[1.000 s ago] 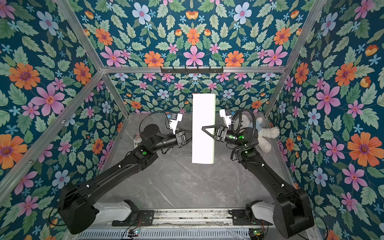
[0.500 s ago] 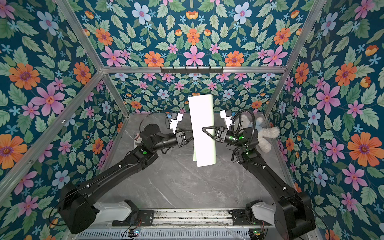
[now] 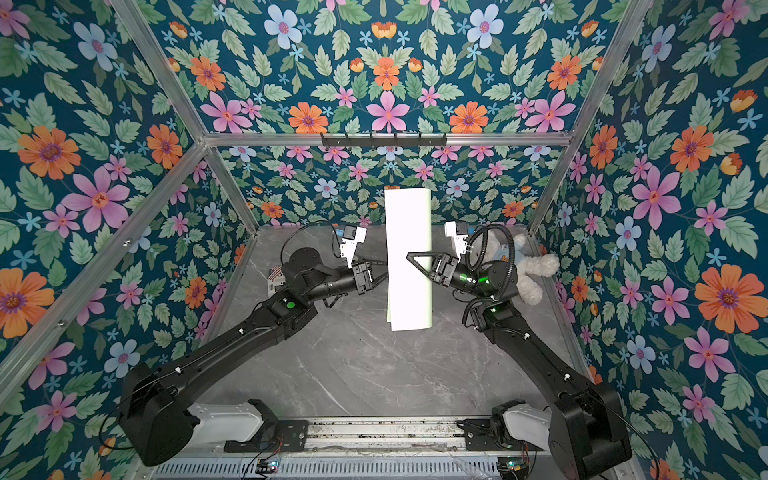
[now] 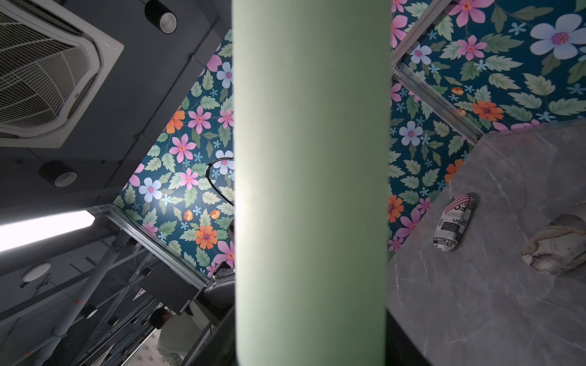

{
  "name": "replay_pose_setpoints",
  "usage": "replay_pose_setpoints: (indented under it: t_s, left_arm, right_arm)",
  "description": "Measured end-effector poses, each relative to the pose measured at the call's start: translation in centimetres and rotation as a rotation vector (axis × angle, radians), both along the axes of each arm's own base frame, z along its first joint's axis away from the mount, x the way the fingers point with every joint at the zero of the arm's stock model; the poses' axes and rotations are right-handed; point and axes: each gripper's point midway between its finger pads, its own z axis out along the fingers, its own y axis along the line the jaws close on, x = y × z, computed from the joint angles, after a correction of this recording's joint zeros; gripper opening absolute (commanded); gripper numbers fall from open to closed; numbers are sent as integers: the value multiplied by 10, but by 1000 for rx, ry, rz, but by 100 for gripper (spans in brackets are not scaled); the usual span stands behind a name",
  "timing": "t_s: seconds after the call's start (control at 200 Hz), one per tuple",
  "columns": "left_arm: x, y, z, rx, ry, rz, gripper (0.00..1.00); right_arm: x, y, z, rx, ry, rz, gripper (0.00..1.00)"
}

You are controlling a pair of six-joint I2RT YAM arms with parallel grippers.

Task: Fold the rectangular paper in half along the long edge
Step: Fold the paper.

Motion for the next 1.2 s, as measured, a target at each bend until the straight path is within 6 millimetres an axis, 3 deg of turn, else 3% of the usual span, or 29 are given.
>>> replay_pose_setpoints:
  t_s: [0.375, 1.2]
  left_arm:
    - [-1, 1, -3, 3, 3, 0, 0]
    - [-4, 3, 1, -3, -6, 0, 0]
  right_arm:
    - [1, -4, 6, 31, -10, -45, 46]
    - [4, 2, -2, -62, -15, -70, 39]
